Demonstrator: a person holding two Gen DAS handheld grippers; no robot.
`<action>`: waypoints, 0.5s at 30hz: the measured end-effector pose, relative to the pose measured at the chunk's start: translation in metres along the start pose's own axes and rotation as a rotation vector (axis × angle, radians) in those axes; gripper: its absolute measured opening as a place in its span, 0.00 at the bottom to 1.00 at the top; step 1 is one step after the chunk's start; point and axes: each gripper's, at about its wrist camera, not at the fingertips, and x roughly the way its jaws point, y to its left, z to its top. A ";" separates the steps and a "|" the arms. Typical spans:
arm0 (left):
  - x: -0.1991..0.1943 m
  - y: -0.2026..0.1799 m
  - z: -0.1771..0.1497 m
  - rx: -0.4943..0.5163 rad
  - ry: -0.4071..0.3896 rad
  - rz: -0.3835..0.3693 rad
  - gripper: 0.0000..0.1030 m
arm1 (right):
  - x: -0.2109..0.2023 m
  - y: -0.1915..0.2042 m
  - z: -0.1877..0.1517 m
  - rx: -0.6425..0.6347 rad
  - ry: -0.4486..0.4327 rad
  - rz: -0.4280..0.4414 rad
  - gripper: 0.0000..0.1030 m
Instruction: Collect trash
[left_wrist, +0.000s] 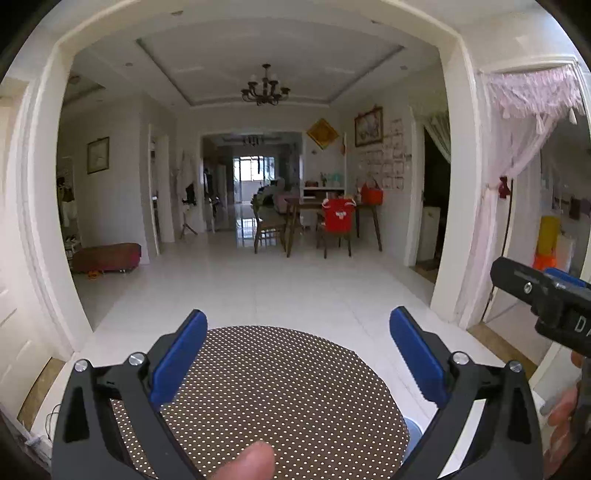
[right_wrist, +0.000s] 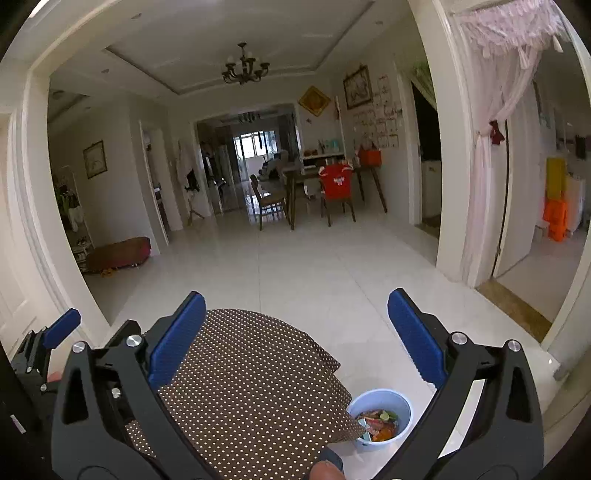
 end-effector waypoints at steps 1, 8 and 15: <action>-0.005 0.002 0.001 -0.007 -0.006 0.009 0.95 | -0.003 0.002 0.000 -0.006 -0.008 -0.005 0.94; -0.025 0.009 0.007 -0.034 -0.029 0.028 0.95 | -0.018 0.007 0.000 -0.013 -0.033 -0.017 0.94; -0.030 0.006 0.009 -0.044 -0.048 0.023 0.95 | -0.027 0.011 -0.001 -0.015 -0.050 -0.023 0.94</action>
